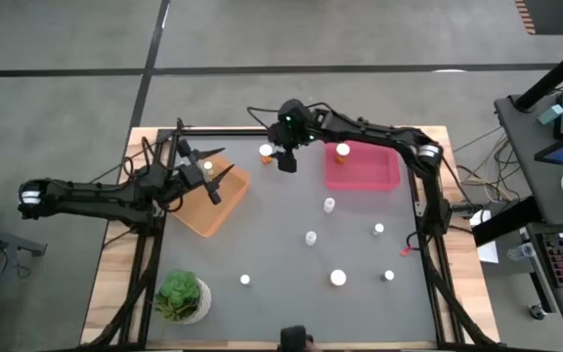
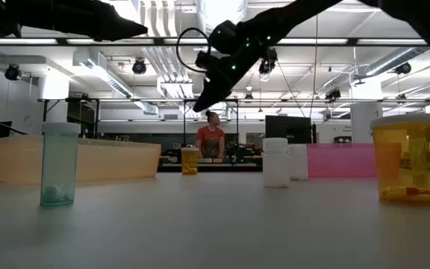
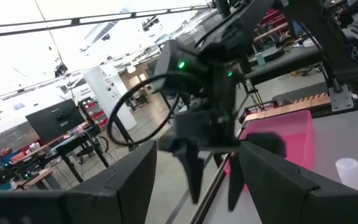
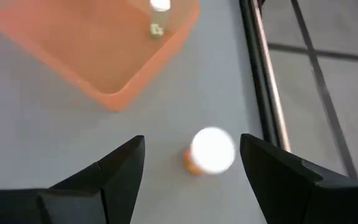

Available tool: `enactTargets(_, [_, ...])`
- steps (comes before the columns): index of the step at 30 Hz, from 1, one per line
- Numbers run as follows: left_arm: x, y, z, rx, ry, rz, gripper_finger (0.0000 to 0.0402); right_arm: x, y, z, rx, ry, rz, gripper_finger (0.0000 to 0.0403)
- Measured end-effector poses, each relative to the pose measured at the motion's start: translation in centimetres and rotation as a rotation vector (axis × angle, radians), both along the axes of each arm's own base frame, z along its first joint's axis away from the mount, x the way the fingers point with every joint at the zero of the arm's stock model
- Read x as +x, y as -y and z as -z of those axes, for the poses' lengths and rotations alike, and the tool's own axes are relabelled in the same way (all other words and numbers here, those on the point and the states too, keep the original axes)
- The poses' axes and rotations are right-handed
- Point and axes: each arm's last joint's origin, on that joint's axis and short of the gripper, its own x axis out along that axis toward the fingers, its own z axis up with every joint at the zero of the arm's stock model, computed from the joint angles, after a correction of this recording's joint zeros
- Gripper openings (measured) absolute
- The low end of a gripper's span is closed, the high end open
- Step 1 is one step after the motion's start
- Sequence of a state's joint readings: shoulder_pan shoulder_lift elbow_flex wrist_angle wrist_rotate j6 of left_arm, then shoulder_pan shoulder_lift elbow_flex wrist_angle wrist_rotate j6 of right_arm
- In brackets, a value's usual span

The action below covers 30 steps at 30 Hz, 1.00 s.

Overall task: Pick and place medicine bottles into bin by pill shape (circle, oval)
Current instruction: Put the orange capsule bottle into the pink bin

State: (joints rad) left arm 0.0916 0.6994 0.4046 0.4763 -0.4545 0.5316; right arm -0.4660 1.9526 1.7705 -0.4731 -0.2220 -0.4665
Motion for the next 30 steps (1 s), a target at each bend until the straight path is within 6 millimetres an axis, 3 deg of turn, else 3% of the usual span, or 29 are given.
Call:
enactTargets(7, [0.0,0.0,0.0,0.000,-0.002,0.000,0.0215,1.4,3.5,3.2,0.038,-0.041,0.052,0.0256])
enactTargets(16, [0.0,0.0,0.0,0.000,0.000,0.000,0.0215,3.6,4.6,4.4,0.118,-0.064,0.044,0.0269])
enactTargets(23, [0.1,0.0,0.1,0.000,-0.003,0.001,0.0215,3.7,4.7,4.1,0.108,-0.117,0.046,0.0311])
enactTargets(30, [0.1,0.0,0.1,0.000,-0.009,0.001,0.0215,3.7,4.5,5.6,0.131,-0.154,0.048,0.0324])
